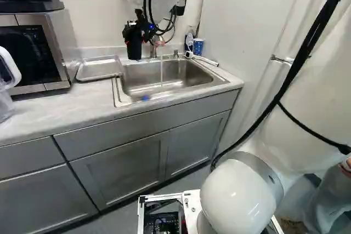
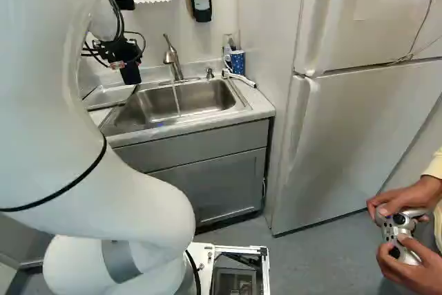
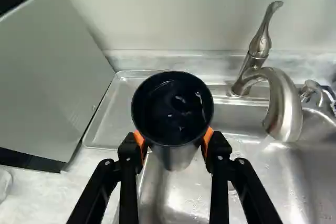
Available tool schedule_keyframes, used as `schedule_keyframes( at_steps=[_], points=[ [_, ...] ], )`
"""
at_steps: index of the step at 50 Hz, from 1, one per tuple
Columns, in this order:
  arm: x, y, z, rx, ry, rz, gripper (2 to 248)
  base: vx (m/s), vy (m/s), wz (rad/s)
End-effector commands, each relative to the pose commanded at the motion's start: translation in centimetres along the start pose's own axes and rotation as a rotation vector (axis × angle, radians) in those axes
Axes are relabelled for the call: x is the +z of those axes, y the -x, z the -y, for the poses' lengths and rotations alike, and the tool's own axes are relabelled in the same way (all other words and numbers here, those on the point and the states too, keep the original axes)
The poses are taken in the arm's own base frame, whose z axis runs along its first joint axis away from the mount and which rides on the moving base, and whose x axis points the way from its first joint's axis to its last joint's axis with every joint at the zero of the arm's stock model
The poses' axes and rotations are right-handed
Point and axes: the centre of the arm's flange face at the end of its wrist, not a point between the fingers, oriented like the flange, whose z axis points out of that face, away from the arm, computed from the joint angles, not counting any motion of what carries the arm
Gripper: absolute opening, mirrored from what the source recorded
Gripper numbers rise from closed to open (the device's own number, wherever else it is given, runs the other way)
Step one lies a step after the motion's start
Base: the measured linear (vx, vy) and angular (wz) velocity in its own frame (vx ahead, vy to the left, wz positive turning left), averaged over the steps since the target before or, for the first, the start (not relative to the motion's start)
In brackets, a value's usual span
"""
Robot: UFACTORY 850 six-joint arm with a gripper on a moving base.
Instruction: Rinse the cup and place it in the tray
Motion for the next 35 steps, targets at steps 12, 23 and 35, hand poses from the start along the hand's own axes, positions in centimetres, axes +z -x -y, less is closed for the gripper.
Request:
schedule_keyframes(
  at_steps=[12, 23, 35],
  points=[
    [0.1, -0.05, 0.17, 0.124, -0.003, 0.001, 122, 0.0, 0.0, 0.0],
    [0.1, -0.05, 0.17, 0.239, -0.003, 0.001, 122, 0.0, 0.0, 0.0],
    [0.1, -0.05, 0.17, 0.365, -0.003, 0.001, 122, 0.0, 0.0, 0.0]
  ],
)
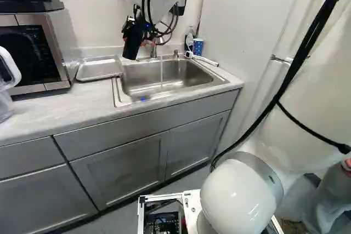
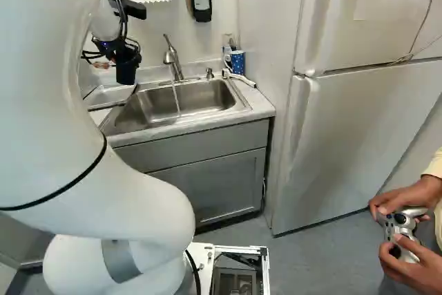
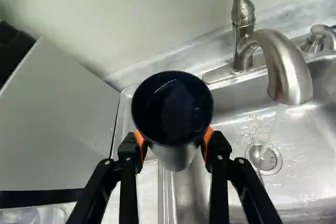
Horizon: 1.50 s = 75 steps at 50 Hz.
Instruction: Rinse the cup and place it in the tray
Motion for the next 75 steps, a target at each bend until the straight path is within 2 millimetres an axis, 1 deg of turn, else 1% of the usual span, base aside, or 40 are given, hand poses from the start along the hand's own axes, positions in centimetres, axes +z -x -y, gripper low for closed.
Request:
schedule_keyframes(
  at_steps=[75],
  points=[
    [0.0, 0.0, 0.0, 0.789, 0.0, 0.0, 122, 0.0, 0.0, 0.0]
  ],
)
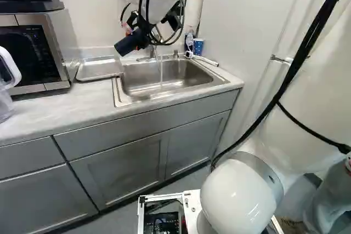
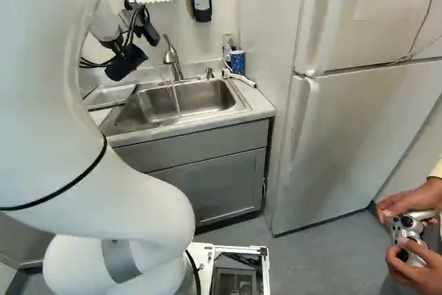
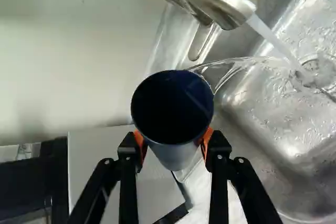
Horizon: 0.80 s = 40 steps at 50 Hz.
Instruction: Rinse the cup and place it in the tray
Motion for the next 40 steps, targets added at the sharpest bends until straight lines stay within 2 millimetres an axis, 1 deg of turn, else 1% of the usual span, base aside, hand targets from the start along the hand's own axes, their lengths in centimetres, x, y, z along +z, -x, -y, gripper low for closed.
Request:
schedule_keyframes(
  at_steps=[40],
  points=[
    [0.0, 0.0, 0.0, 0.42, 0.0, 0.0, 122, 0.0, 0.0, 0.0]
  ],
)
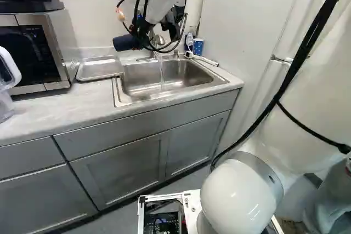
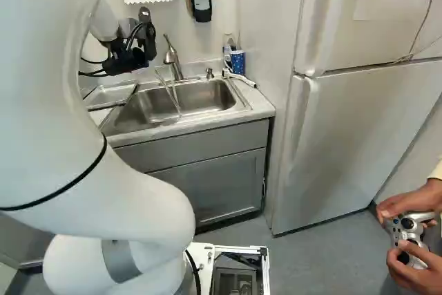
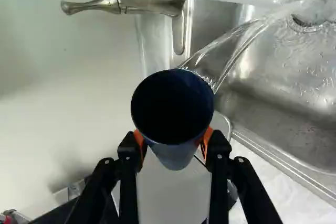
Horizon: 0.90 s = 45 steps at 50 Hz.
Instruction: Rinse the cup and place it in the tray
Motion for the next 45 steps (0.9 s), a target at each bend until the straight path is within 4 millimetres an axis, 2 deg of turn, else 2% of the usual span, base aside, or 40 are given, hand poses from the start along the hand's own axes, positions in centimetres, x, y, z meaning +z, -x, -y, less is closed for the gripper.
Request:
schedule_keyframes(
  at_steps=[45],
  points=[
    [0.0, 0.0, 0.0, 0.452, 0.0, 0.0, 122, 0.0, 0.0, 0.0]
  ],
)
